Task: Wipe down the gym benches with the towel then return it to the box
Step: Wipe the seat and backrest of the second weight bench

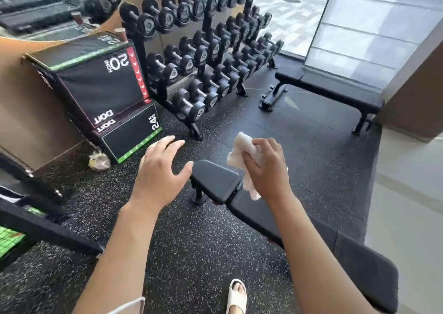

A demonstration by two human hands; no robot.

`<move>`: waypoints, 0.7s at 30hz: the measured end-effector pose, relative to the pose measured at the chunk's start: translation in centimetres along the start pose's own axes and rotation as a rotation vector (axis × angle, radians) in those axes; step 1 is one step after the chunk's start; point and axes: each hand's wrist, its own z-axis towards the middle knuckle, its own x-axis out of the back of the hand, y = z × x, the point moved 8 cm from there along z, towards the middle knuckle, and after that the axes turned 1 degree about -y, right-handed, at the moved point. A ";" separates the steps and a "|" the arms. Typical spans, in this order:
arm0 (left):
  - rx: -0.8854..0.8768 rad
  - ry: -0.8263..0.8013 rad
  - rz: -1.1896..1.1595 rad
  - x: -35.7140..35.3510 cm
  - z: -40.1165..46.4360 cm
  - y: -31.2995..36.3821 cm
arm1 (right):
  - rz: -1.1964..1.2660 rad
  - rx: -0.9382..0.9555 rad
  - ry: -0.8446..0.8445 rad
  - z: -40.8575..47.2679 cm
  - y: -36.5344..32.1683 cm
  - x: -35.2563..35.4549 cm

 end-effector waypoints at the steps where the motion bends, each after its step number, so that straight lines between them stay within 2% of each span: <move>1: 0.001 0.000 0.010 -0.4 1.1 0.6 | 0.014 -0.002 -0.007 1.0 0.7 -0.1; 9: -0.021 0.049 0.094 -1.0 9.0 4.2 | 0.080 -0.017 -0.013 9.2 4.7 -0.2; 21: 0.042 0.109 0.072 1.0 14.2 0.8 | 0.126 0.021 -0.037 16.3 3.5 -4.8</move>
